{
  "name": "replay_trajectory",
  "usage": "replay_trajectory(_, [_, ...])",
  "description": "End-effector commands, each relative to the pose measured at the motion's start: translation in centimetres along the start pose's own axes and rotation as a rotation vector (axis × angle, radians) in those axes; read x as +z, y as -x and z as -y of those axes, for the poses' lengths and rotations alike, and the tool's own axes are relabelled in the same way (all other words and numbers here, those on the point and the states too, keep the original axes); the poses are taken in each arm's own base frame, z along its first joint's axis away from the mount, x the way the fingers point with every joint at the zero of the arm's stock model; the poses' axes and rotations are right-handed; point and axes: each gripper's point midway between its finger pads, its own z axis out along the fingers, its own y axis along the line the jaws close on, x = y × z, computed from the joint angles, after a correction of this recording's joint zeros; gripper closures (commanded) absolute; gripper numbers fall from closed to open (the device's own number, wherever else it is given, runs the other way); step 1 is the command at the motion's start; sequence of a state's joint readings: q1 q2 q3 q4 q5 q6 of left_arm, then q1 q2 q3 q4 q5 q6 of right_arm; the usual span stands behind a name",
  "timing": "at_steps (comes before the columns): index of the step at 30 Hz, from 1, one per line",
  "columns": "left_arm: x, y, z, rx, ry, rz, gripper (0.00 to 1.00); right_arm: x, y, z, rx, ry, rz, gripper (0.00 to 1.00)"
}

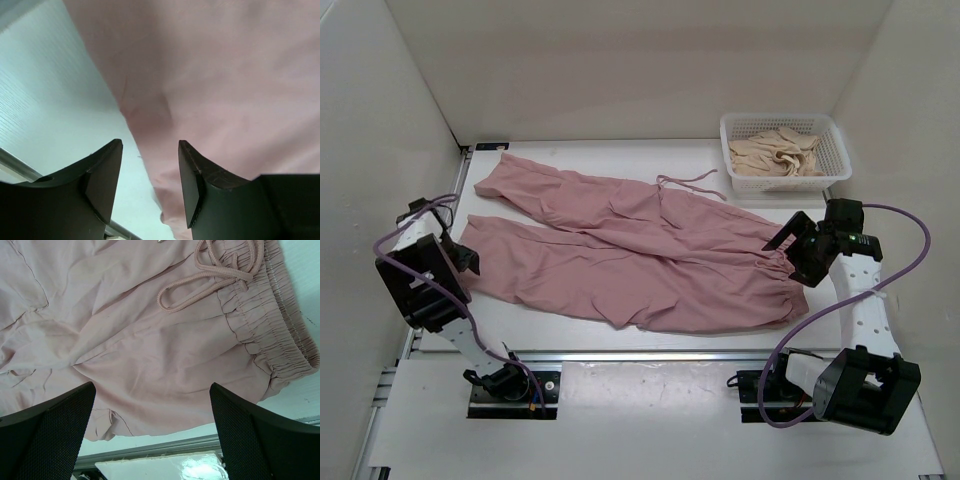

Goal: Fold and stack the trousers
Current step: Flatten the trousers out, then fold the trousers

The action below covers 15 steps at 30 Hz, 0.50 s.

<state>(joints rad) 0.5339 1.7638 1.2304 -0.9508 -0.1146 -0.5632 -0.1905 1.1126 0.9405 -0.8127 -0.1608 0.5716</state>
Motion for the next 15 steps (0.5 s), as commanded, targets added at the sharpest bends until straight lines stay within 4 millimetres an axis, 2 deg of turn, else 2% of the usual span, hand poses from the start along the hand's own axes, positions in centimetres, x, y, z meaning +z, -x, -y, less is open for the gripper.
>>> replay_trajectory(1, [0.8, -1.2, -0.8, 0.015, 0.015, -0.028, 0.40, -1.0, 0.9, -1.0, -0.018, 0.037, 0.027, 0.00])
replay_trajectory(4, [0.4, -1.1, -0.7, 0.022, 0.013, -0.010, 0.40, -1.0, 0.9, -1.0, -0.018, 0.037, 0.027, 0.00])
replay_trajectory(10, [0.8, -0.8, -0.9, 0.034, 0.043, -0.018, 0.40, -1.2, 0.8, -1.2, -0.019, 0.045, 0.022, 0.00])
replay_trajectory(12, [0.9, 0.1, -1.2, 0.044, 0.087, 0.016, 0.40, -1.2, 0.8, -1.2, -0.019, 0.045, 0.022, 0.00])
replay_trajectory(15, [0.8, 0.4, -0.7, 0.044, 0.093, 0.022, 0.40, -1.2, 0.8, -1.2, -0.019, 0.045, 0.022, 0.00])
